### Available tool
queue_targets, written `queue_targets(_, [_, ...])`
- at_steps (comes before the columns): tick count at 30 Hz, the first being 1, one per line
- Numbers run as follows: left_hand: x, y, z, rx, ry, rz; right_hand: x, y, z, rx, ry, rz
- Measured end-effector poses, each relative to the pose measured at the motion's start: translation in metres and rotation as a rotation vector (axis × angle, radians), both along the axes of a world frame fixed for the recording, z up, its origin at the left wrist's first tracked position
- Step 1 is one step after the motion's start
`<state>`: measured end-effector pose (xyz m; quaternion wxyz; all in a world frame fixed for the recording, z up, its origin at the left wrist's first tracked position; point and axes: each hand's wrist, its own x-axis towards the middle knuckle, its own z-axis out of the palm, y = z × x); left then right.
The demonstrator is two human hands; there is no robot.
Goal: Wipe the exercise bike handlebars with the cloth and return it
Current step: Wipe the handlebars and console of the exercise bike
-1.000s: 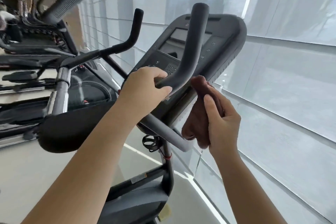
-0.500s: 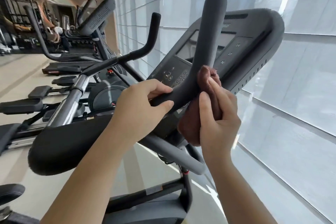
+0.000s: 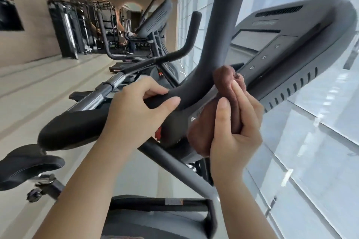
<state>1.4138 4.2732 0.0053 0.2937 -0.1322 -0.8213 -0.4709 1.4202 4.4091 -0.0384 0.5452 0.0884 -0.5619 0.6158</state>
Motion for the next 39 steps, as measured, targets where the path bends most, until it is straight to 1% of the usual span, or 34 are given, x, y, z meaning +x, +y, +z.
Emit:
queue_targets(3, [0.003, 0.010, -0.002, 0.022, -0.014, 0.112, -0.011, 0.028, 0.027, 0.028, 0.055, 0.026])
queue_targets(5, [0.003, 0.014, -0.003, 0.048, -0.029, 0.162, -0.026, 0.043, 0.058, 0.100, 0.080, 0.029])
queue_targets(7, [0.002, 0.017, -0.003, 0.098, -0.048, 0.199, -0.041, 0.052, 0.088, 0.190, 0.076, 0.084])
queue_targets(9, [0.001, 0.019, -0.003, 0.116, -0.063, 0.231, -0.050, 0.055, 0.101, 0.258, 0.102, 0.146])
queue_targets(11, [0.000, 0.020, -0.003, 0.134, -0.072, 0.251, -0.051, 0.052, 0.087, 0.281, 0.134, 0.177])
queue_targets(13, [-0.001, 0.022, -0.003, 0.150, -0.081, 0.269, -0.045, 0.045, 0.056, 0.302, 0.148, 0.186])
queue_targets(15, [-0.002, 0.023, -0.001, 0.161, -0.093, 0.280, -0.037, 0.038, 0.028, 0.321, 0.134, 0.210])
queue_targets(17, [0.000, 0.025, 0.002, 0.169, -0.102, 0.285, -0.033, 0.040, 0.016, 0.326, 0.106, 0.279])
queue_targets(19, [0.002, 0.027, 0.003, 0.180, -0.109, 0.290, -0.033, 0.053, 0.022, 0.324, 0.119, 0.323])
queue_targets(23, [0.005, 0.030, 0.001, 0.201, -0.102, 0.294, -0.044, 0.073, 0.076, 0.204, 0.195, 0.253])
queue_targets(26, [0.004, 0.030, 0.000, 0.227, -0.098, 0.303, -0.052, 0.062, 0.107, 0.318, 0.196, 0.290])
queue_targets(28, [0.003, 0.030, 0.000, 0.245, -0.102, 0.294, -0.054, 0.056, 0.099, 0.343, 0.212, 0.293])
queue_targets(31, [0.003, 0.029, 0.000, 0.260, -0.107, 0.278, -0.050, 0.050, 0.057, 0.348, 0.237, 0.280])
queue_targets(35, [0.003, 0.029, 0.000, 0.269, -0.104, 0.278, -0.036, 0.038, 0.008, 0.267, 0.190, 0.357])
queue_targets(39, [0.005, 0.032, -0.002, 0.288, -0.084, 0.284, -0.040, 0.049, 0.016, 0.237, 0.214, 0.406])
